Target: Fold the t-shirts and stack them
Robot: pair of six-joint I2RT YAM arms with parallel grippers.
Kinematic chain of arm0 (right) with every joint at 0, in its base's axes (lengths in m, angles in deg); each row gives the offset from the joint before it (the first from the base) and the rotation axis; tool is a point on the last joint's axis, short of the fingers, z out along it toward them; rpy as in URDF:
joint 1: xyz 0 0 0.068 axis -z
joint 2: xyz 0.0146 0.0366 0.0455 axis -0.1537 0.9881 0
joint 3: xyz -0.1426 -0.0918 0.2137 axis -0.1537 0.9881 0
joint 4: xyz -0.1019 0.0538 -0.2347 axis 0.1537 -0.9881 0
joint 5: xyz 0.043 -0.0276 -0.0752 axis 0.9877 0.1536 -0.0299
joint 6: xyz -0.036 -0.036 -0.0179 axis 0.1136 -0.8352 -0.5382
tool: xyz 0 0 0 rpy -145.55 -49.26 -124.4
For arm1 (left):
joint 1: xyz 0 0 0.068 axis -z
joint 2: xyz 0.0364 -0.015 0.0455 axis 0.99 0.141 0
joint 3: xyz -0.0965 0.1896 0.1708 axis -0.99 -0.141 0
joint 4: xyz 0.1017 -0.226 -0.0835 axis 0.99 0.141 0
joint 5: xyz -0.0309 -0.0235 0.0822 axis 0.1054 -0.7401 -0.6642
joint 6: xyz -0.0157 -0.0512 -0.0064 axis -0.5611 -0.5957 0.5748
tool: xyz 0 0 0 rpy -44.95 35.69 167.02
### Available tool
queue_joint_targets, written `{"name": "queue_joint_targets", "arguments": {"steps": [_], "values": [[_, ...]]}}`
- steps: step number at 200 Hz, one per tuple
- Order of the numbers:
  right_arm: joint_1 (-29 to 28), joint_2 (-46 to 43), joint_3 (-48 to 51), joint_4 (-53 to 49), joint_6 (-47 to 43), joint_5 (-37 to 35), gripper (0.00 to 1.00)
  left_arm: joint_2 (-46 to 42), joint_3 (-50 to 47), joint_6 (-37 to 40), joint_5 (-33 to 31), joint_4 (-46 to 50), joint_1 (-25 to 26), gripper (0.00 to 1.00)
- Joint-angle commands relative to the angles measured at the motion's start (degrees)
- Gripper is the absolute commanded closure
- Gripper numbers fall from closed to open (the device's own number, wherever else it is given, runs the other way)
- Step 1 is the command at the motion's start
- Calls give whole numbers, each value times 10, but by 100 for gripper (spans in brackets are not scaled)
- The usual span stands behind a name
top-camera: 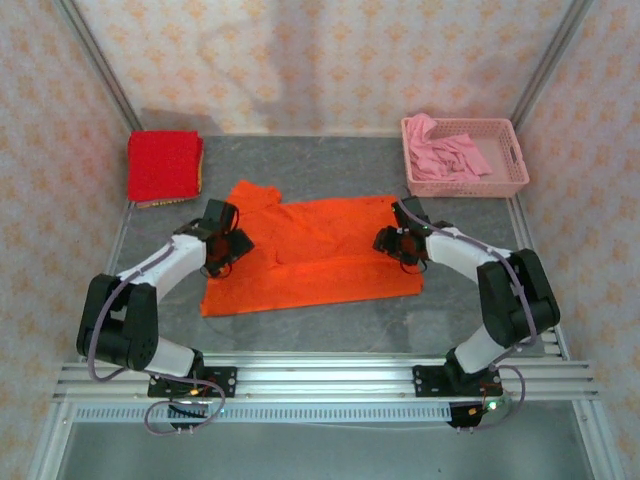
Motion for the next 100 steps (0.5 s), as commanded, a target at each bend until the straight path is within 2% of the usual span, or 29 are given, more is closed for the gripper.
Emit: {"name": "queue_joint_targets", "arguments": {"steps": [1,32,100], "values": [[0,-20,-58,-9,-10,-25,41,33,108,47,-75,41,-1,15],[0,-7,-100,-7,-13,-26,40,132,242,68,-110,67,-7,15],[1,-14,-92,-17,-19,-28,40,388,538,102,-155,166,-25,26]]}}
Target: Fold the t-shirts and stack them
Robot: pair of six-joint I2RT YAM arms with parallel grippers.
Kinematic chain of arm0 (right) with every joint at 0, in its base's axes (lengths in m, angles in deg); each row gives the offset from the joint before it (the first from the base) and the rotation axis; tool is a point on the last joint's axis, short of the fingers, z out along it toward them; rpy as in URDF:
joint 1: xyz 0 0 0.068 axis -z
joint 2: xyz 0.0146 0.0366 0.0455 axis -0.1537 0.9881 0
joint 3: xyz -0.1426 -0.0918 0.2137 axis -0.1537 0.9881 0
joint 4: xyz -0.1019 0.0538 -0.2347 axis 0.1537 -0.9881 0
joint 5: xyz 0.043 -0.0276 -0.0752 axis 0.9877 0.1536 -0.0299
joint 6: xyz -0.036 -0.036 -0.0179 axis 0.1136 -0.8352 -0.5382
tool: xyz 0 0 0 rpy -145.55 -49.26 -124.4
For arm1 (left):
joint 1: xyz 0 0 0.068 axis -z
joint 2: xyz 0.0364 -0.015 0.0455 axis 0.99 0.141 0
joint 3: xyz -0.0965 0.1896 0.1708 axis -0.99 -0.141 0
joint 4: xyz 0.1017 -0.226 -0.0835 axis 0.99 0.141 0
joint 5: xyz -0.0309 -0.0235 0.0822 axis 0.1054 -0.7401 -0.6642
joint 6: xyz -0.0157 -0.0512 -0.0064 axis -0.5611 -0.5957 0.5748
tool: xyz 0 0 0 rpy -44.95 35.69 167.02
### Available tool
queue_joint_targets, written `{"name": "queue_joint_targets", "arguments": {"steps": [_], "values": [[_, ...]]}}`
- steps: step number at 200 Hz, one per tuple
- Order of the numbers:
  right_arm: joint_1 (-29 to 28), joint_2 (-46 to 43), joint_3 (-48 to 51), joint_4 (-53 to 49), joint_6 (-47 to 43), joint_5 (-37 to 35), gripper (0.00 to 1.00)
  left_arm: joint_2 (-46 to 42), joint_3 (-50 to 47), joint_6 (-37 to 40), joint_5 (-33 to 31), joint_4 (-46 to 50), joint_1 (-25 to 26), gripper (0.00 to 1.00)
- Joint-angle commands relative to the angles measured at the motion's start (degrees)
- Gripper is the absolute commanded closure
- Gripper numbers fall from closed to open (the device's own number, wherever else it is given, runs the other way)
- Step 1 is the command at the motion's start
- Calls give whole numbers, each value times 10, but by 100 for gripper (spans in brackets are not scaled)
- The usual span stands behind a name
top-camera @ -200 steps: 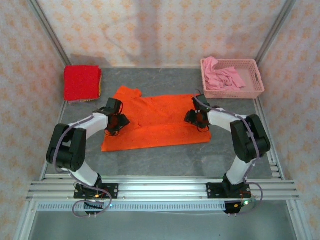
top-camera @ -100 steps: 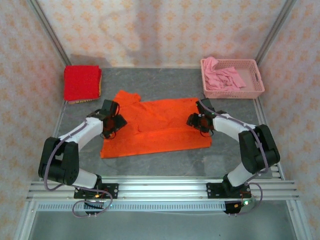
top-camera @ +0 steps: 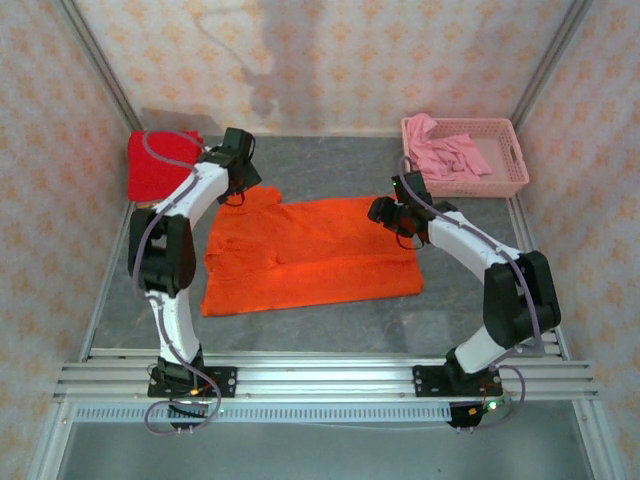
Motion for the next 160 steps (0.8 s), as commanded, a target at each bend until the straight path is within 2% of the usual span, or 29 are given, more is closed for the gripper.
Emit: {"name": "queue_joint_targets", "arguments": {"steps": [1,39,82,160], "values": [[1,-13,8,-14,-12,-20,40,69,92,24,-47,81,-11,27],[2,-18,21,-12,-7,-15,40,186,230,40,-53,127,-12,34],[2,-21,22,-14,-10,-14,40,278,352,53,-57,181,-15,42],[2,-36,39,-15,-10,-21,40,349,420,35,-20,220,-25,57]]}}
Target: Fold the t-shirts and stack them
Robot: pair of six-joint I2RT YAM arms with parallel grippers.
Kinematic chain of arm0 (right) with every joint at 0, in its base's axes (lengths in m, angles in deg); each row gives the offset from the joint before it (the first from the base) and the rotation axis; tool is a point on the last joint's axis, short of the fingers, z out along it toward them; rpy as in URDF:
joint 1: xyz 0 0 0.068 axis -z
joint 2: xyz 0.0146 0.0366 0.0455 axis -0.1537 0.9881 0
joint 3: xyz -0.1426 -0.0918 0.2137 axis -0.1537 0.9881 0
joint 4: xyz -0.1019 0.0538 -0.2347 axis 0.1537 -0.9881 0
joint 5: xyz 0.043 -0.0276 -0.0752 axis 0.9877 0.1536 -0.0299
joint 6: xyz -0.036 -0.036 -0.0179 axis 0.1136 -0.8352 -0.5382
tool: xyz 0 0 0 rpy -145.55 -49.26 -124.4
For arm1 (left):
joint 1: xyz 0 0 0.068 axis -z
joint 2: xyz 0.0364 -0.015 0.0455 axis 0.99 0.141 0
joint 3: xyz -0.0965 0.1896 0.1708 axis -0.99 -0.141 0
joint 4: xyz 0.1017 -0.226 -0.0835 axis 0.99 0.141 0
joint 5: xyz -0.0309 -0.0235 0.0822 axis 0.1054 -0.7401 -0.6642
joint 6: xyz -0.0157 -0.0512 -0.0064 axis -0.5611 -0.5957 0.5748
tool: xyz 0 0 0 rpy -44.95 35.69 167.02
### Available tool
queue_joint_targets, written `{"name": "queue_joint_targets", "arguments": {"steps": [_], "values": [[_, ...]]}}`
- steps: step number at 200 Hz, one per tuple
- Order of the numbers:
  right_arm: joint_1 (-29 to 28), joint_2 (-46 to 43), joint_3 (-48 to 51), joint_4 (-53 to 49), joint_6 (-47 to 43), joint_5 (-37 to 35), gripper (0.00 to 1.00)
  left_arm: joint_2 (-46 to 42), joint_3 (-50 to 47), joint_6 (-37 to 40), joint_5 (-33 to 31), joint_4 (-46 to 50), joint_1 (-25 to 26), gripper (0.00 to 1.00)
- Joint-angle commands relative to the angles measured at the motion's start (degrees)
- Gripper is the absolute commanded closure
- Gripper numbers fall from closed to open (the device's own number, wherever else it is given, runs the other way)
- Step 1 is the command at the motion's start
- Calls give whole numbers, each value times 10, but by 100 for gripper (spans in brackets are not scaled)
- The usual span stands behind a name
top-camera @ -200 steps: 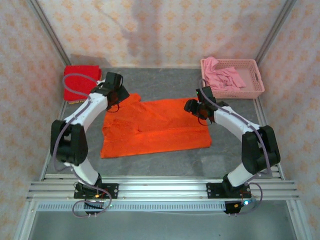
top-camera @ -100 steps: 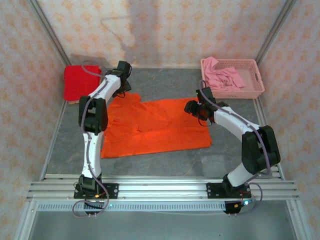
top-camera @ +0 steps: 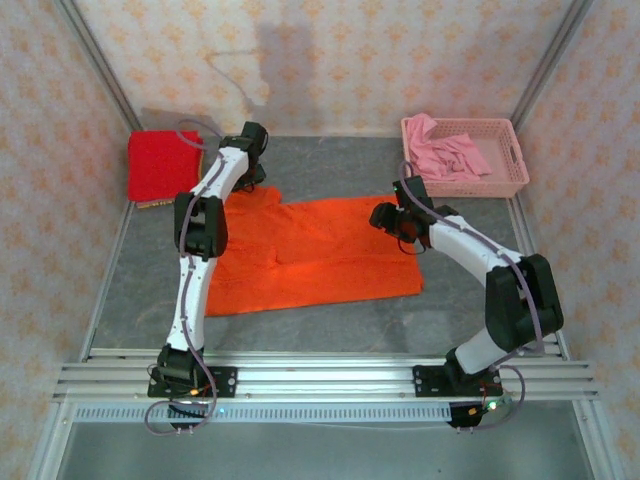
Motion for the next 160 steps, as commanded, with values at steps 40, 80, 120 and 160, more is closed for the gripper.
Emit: {"name": "queue_joint_targets", "arguments": {"steps": [40,80,120,160], "values": [[4,-21,17,-7,-3,-23,40,16,8,-17,18,48,-14,81],[21,14,-8,-5,6,-23,41,11,6,-14,24,47,-15,100],[57,109,-104,-18,-16,-52,41,-6,-13,-9,26,37,-16,100],[65,220,-234,-60,-54,-88,47,-13,-25,-6,28,34,-16,100]]}}
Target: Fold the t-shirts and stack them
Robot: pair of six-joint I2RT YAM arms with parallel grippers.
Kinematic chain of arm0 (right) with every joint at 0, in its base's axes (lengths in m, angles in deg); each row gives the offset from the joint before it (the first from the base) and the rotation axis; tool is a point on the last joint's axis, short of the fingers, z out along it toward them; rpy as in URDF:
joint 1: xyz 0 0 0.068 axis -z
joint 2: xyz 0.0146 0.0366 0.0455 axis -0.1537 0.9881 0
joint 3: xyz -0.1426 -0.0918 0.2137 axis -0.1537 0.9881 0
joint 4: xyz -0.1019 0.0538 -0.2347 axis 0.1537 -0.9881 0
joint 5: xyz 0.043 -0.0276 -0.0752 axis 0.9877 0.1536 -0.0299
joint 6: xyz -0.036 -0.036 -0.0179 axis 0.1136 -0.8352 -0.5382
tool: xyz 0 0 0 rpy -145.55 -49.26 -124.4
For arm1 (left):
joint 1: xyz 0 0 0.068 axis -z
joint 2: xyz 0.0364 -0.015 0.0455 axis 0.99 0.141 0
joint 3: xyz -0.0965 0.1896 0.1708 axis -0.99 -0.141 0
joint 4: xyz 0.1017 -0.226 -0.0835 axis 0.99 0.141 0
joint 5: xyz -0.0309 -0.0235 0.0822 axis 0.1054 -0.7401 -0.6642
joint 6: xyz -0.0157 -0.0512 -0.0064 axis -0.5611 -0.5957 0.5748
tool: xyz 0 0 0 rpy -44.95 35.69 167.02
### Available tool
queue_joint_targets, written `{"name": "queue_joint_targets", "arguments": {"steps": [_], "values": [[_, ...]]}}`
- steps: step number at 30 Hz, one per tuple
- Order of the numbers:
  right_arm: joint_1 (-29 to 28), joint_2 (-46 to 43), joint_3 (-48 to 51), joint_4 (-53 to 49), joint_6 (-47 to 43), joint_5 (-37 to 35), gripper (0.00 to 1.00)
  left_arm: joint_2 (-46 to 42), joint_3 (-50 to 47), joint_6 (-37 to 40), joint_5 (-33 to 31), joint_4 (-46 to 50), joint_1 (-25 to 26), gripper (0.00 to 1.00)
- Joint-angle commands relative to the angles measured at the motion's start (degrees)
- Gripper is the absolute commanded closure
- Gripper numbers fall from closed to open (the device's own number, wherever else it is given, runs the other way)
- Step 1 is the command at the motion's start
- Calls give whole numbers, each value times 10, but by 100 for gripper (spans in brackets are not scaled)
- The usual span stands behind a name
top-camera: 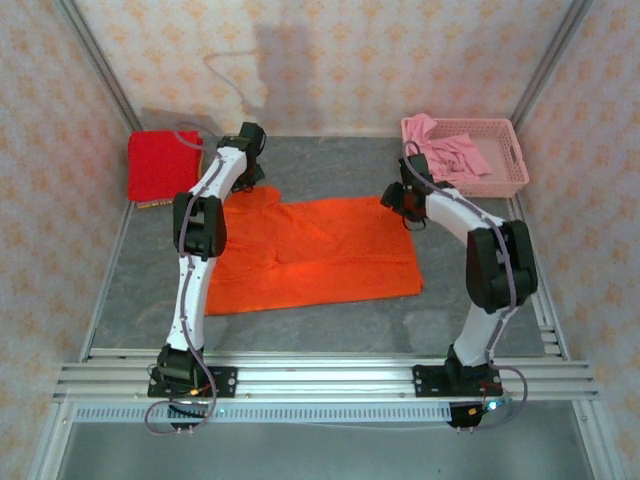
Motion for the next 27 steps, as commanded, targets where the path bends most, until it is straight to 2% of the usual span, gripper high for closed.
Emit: {"name": "queue_joint_targets", "arguments": {"steps": [1,4,14,19,27], "values": [[3,56,-77,-42,-33,-45,47,-12,-24,8,9,28,-11,100],[9,107,-134,-58,-42,-49,51,-16,-31,8,12,24,-11,100],[15,218,-244,-105,-68,-53,53,-22,-42,10,15,21,-11,100],[15,252,-283,-134,-88,-62,55,-24,-46,11,17,20,-11,100],[16,273,-288,-149,-97,-58,61,-26,-51,11,21,18,-11,100]]}}
